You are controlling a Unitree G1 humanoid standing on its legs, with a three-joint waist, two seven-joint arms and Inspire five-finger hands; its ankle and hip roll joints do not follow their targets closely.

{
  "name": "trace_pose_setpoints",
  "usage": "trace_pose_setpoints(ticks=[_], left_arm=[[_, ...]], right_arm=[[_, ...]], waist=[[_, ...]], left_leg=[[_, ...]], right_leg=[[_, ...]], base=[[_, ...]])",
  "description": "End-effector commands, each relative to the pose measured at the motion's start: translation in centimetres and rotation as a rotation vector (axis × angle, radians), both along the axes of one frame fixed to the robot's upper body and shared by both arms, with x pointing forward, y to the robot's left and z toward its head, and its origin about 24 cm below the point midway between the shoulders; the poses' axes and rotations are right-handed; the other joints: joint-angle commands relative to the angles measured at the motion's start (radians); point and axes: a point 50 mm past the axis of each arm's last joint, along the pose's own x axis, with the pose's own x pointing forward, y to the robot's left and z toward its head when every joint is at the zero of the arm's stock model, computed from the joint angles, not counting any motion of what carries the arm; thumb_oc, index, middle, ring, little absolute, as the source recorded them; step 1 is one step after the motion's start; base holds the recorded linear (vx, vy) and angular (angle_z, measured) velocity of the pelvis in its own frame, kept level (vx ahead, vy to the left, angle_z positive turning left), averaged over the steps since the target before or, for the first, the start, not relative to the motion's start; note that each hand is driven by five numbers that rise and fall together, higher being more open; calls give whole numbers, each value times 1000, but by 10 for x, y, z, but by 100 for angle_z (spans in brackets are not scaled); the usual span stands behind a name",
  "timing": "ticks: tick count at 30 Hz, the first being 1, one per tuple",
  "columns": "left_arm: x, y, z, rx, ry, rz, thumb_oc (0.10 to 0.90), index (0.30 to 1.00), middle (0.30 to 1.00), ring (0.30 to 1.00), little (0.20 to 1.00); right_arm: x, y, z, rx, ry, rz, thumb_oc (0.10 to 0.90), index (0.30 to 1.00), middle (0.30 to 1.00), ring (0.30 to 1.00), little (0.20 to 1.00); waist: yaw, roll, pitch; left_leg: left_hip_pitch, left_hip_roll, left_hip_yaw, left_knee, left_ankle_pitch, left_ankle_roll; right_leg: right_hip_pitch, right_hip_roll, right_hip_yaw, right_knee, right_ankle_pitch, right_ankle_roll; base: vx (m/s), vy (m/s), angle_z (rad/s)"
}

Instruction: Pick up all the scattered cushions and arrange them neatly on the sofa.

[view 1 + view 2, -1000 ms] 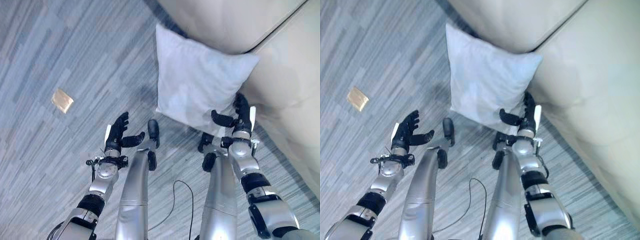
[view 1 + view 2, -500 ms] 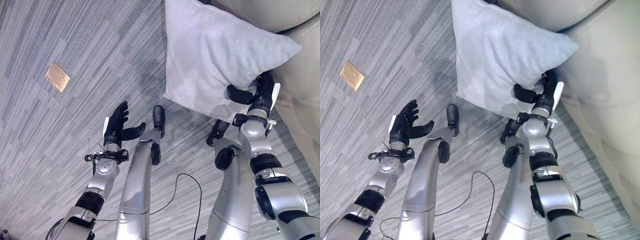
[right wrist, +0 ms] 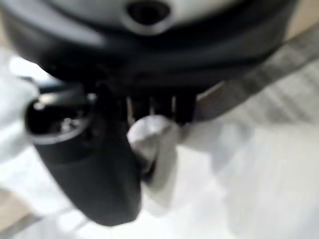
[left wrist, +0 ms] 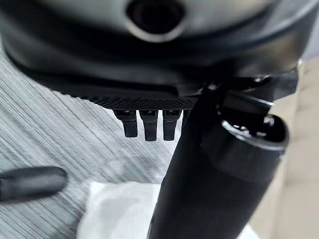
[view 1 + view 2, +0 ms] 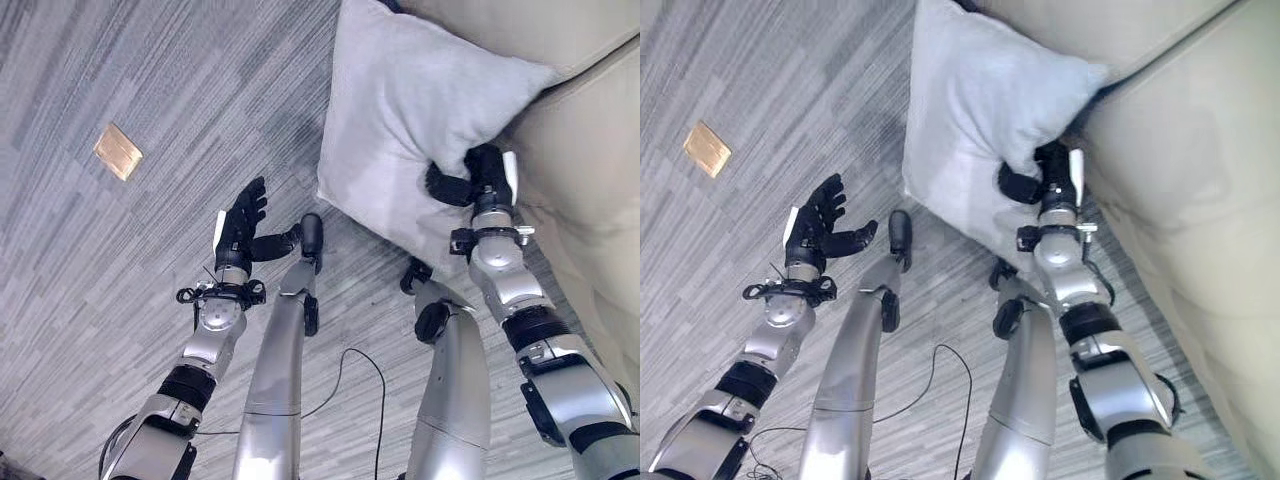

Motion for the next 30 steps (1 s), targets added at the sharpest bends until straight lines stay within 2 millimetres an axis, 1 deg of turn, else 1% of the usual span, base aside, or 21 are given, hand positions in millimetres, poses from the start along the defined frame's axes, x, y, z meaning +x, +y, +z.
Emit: trace_pose_setpoints(ticks=[1, 4, 5, 6, 7, 8, 9, 10, 12, 13, 14, 16, 17, 18, 19, 22, 25, 28, 29, 30], left_arm=[[-17, 13, -29, 13, 61, 43, 800, 900, 900, 900, 900], [-19, 13, -32, 22, 70, 32, 800, 900, 900, 900, 900], [-19, 13, -33, 22, 70, 32, 800, 900, 900, 900, 900], [-21, 13, -36, 28, 83, 28, 800, 900, 900, 900, 900], [-23, 13, -39, 26, 93, 25, 800, 900, 900, 900, 900], [-26, 15, -45, 22, 116, 26, 800, 900, 900, 900, 900], [-26, 15, -45, 22, 117, 25, 800, 900, 900, 900, 900], [-36, 18, -61, 2, 173, 28, 800, 900, 900, 900, 900], [-44, 22, -72, -4, 217, 33, 800, 900, 900, 900, 900], [-51, 26, -81, -5, 253, 38, 800, 900, 900, 900, 900], [-51, 26, -81, -5, 254, 37, 800, 900, 900, 900, 900], [-58, 32, -88, -4, 280, 45, 800, 900, 900, 900, 900], [-60, 33, -90, -6, 288, 42, 800, 900, 900, 900, 900], [-63, 35, -93, -3, 299, 39, 800, 900, 900, 900, 900], [-70, 40, -98, -4, 322, 33, 800, 900, 900, 900, 900], [-77, 47, -101, -10, 335, 38, 800, 900, 900, 900, 900], [-87, 51, -107, -20, 357, 43, 800, 900, 900, 900, 900], [-94, 50, -112, -71, 371, 56, 800, 900, 900, 900, 900], [-99, 49, -116, -146, 378, 72, 800, 900, 900, 900, 900], [-100, 48, -117, -181, 379, 71, 800, 900, 900, 900, 900]], right_arm=[[-16, 39, 23, 27, -224, 189, 400, 300, 300, 300, 300], [-22, 36, 18, 35, -232, 187, 400, 300, 300, 300, 300], [-22, 36, 18, 35, -232, 187, 400, 300, 300, 300, 300], [-26, 34, 14, 38, -232, 188, 400, 300, 300, 300, 300], [-27, 34, 12, 41, -232, 188, 400, 300, 300, 300, 300], [-32, 33, 6, 46, -224, 193, 400, 300, 300, 300, 300], [-32, 33, 6, 46, -223, 193, 400, 300, 300, 300, 300], [-40, 30, -5, 53, -205, 209, 400, 300, 300, 300, 300], [-47, 24, -13, 51, -189, 210, 400, 300, 300, 300, 300], [-54, 20, -21, 46, -169, 215, 400, 300, 300, 300, 300], [-54, 20, -21, 47, -169, 215, 400, 300, 300, 300, 300], [-61, 12, -27, 32, -157, 205, 400, 300, 300, 300, 300], [-65, 10, -29, 31, -153, 205, 400, 300, 300, 300, 300], [-68, 7, -32, 24, -148, 204, 400, 300, 300, 300, 300], [-75, -2, -32, -6, -151, 194, 400, 300, 300, 300, 300], [-82, -13, -26, -35, -172, 183, 400, 300, 300, 300, 300], [-88, -23, -19, -76, -187, 176, 400, 300, 300, 300, 300], [-92, -28, -10, -100, -212, 184, 400, 300, 300, 300, 300], [-94, -28, -2, -104, -240, 195, 400, 300, 300, 300, 300], [-95, -27, 1, -95, -251, 204, 400, 300, 300, 300, 300]], waist=[[-6, -47, -151], [-9, -55, -153], [-9, -54, -151], [-11, -63, -155], [-11, -67, -156], [-13, -78, -164], [-13, -78, -161], [-13, -99, -172], [-14, -113, -176], [-18, -128, -188], [-18, -127, -185], [-19, -142, -195], [-22, -151, -199], [-23, -156, -212], [-26, -166, -235], [-32, -176, -271], [-38, -182, -313], [-39, -182, -350], [-40, -183, -379], [-38, -182, -389]], left_leg=[[43, -27, -48, -21, -99, 2], [121, -23, -55, -90, -80, -9], [126, -23, -56, -93, -79, -9], [182, -20, -57, -136, -69, -16], [213, -18, -57, -151, -65, -20], [275, -16, -59, -185, -62, -24], [281, -16, -60, -188, -61, -24], [395, -19, -61, -229, -62, -28], [493, -15, -62, -269, -62, -32], [567, -13, -62, -289, -65, -33], [573, -13, -62, -291, -65, -33], [657, -10, -62, -320, -65, -36], [686, -15, -56, -336, -38, -32], [717, -13, -54, -344, -40, -32], [796, -8, -51, -374, -44, -33], [901, 1, -36, -425, -48, -32], [988, 11, -20, -479, -44, -29], [1070, 16, 4, -528, -44, -31], [1106, 17, 12, -551, -40, -31], [1128, 17, 16, -562, -39, -31]], right_leg=[[100, 8, 40, -168, 88, 123], [176, 8, 22, -231, 107, 129], [181, 8, 21, -234, 108, 129], [237, 6, 7, -273, 119, 131], [270, 5, 0, -292, 123, 132], [328, 5, -11, -326, 130, 134], [334, 6, -12, -329, 131, 134], [448, 11, -40, -378, 141, 139], [547, 17, -55, -423, 150, 144], [630, 20, -70, -456, 156, 147], [636, 21, -71, -459, 157, 147], [728, 28, -86, -495, 159, 150], [764, 26, -99, -522, 185, 144], [799, 29, -104, -537, 185, 146], [880, 41, -110, -569, 185, 150], [978, 65, -109, -616, 183, 157], [1050, 83, -99, -653, 184, 162], [1118, 97, -97, -689, 181, 165], [1146, 101, -102, -707, 182, 168], [1162, 104, -100, -713, 182, 169]], base=[[-51, -33, 6], [-28, -21, 6], [0, 0, 0], [-29, -32, -2], [-40, -48, -2], [-31, -28, 1], [-17, -28, -5], [0, 0, 0], [50, -24, -2], [61, -14, 0], [75, -16, 2], [32, 0, 3], [52, 40, 0], [126, 51, -4], [220, 35, -1], [185, 37, -4], [159, 45, -20], [170, 46, -19], [161, 43, -28], [116, 28, -23]])
